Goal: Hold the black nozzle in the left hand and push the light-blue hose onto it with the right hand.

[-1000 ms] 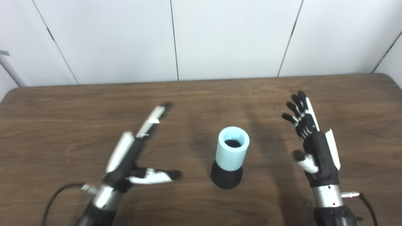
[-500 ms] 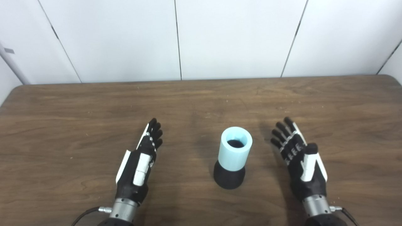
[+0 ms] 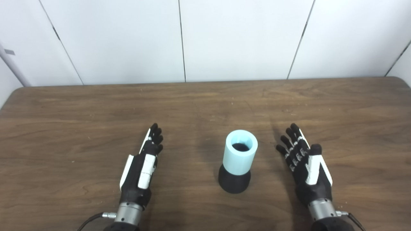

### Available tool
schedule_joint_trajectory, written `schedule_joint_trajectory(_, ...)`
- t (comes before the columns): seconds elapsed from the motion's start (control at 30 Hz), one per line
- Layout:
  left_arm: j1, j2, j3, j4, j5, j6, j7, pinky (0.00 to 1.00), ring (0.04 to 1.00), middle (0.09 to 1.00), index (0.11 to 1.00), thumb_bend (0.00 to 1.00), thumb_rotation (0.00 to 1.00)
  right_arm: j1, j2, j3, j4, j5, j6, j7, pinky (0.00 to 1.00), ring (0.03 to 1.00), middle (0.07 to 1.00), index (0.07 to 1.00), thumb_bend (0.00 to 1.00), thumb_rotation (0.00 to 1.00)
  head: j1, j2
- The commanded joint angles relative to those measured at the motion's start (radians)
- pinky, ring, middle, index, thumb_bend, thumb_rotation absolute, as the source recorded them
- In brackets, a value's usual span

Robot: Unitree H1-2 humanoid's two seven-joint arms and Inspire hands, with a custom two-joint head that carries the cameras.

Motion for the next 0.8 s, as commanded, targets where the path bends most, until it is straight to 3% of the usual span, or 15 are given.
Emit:
schedule_joint_trajectory(0.0, 0.01, -0.059, 0.005, -0.034, 0.03, -0.041, 0.013, 1.0, 1.0, 1.0, 1.0, 0.84, 0.96, -0.003, 0.005, 0.004, -0.023, -0.005, -0.016, 0.002, 0.95, 0.969, 0.988, 0.994, 0.68, 1.0, -0.001, 0.001)
schedule_joint_trajectory(0.43, 0.009, -0.058, -0.003, -0.016, 0.12, -0.09, 0.035, 1.0, 1.0, 1.0, 1.0, 0.84, 0.97, -0.003, -0.002, 0.01, -0.014, -0.02, -0.064, 0.012, 0.94, 0.963, 0.994, 1.0, 0.69, 1.0, -0.003, 0.003)
schedule_joint_trajectory(0.77, 0.009, -0.055, -0.001, -0.017, 0.122, -0.091, 0.027, 1.0, 1.0, 1.0, 1.0, 0.84, 0.97, -0.004, -0.006, 0.009, -0.001, -0.028, -0.098, 0.016, 0.93, 0.954, 0.993, 1.0, 0.69, 1.0, -0.004, 0.003)
